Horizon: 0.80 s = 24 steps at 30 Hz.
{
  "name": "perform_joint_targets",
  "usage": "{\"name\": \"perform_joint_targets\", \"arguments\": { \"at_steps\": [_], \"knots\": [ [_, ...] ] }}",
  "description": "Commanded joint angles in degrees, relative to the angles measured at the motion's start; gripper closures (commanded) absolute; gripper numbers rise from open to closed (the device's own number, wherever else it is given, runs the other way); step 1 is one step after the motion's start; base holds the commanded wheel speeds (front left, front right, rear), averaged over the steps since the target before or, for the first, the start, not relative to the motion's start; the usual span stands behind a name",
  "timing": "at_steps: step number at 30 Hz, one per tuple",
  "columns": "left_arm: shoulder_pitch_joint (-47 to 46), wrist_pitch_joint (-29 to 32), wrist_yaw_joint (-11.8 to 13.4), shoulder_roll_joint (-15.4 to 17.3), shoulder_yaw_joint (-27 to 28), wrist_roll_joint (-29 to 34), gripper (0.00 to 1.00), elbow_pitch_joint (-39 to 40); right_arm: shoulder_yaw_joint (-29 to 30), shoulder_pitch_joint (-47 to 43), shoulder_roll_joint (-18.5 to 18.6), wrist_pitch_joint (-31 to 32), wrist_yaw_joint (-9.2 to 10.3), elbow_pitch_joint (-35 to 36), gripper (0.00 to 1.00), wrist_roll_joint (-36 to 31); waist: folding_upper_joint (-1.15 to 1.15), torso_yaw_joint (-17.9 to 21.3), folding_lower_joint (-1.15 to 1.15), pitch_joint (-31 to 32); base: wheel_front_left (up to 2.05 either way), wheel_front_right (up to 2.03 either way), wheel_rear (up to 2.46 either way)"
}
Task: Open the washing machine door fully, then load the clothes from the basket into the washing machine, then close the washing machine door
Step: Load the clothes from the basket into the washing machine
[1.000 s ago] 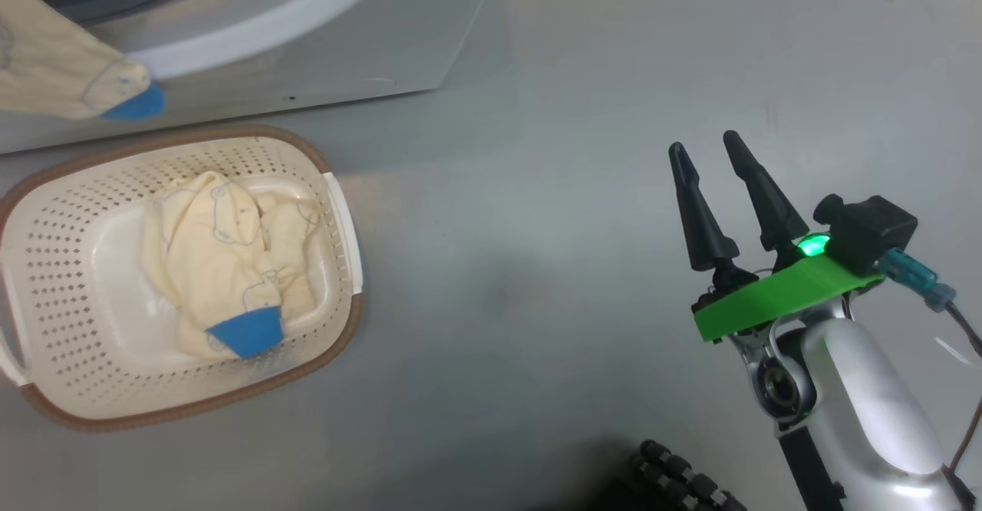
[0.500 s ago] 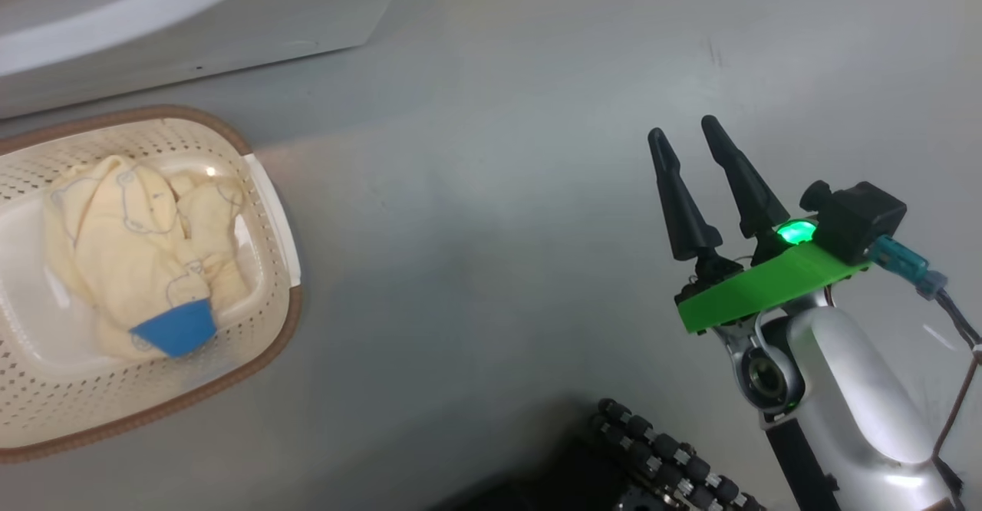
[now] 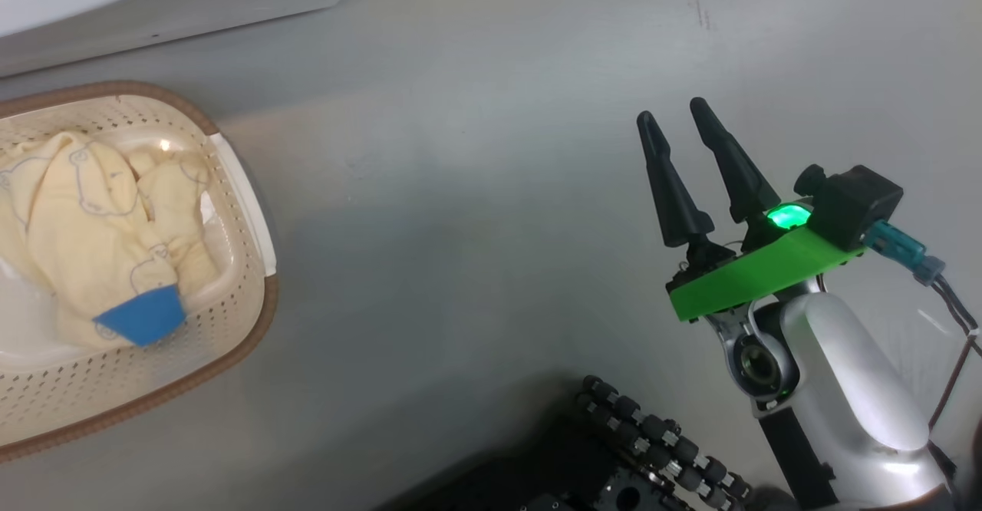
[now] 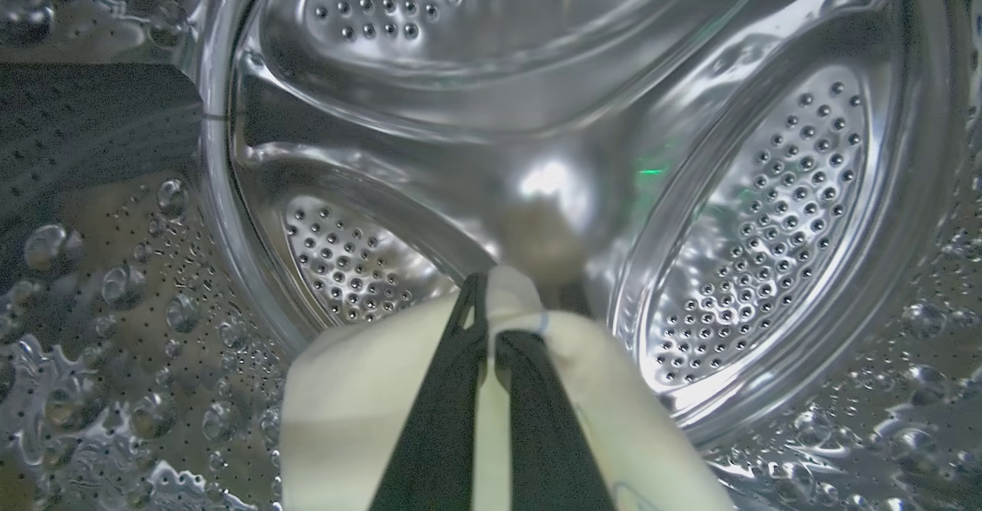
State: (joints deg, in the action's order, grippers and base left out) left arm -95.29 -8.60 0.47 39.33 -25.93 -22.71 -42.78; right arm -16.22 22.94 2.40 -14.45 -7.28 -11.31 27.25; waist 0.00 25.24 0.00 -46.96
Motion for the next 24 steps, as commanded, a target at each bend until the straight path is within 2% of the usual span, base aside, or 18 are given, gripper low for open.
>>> {"name": "perform_joint_targets", "arguments": {
  "at_steps": [1,4,11,12,13,14,24],
  "knots": [
    [-2.55,-1.19,-0.07,1.71,0.82,0.83,1.0,0.49,-0.72,-0.35,0.48,-0.55,-0.21,1.59,0.0,0.47,0.0,-0.14,0.0,-0.11,0.0,0.0,0.0],
    [-2.78,-0.72,-0.46,1.27,0.19,0.88,1.0,-3.24,-0.81,-0.16,0.48,-0.55,-0.21,1.44,0.0,0.45,0.0,-0.42,0.0,-0.19,0.0,0.0,0.0],
    [-0.47,8.54,-2.79,-1.19,1.19,-4.41,1.0,-12.08,-0.56,0.0,0.48,-0.55,-0.21,0.96,0.0,0.25,0.0,-1.45,0.0,0.1,0.0,0.0,0.0],
    [-0.21,9.03,-2.99,-1.56,1.4,-5.03,0.4,-12.67,-0.46,0.04,0.48,-0.55,-0.21,0.91,0.0,0.16,0.0,-1.63,0.0,0.19,0.0,0.0,0.0],
    [0.11,9.39,-3.06,-1.85,1.51,-5.45,0.09,-13.22,-0.34,0.08,0.48,-0.55,-0.21,0.84,0.0,0.05,0.0,-1.81,0.0,0.29,0.0,0.0,0.0],
    [0.83,9.92,-3.17,-2.56,1.53,-6.08,0.0,-13.88,-0.02,0.13,0.48,-0.55,-0.21,0.75,0.0,-0.26,0.0,-2.3,0.0,0.62,0.0,0.0,0.0],
    [8.12,5.99,-1.89,-5.87,2.25,-8.64,0.0,-13.73,2.64,-0.05,0.48,-0.55,-0.21,0.26,0.0,-2.97,0.0,-5.24,0.0,3.65,0.0,0.0,0.0]
  ]
}}
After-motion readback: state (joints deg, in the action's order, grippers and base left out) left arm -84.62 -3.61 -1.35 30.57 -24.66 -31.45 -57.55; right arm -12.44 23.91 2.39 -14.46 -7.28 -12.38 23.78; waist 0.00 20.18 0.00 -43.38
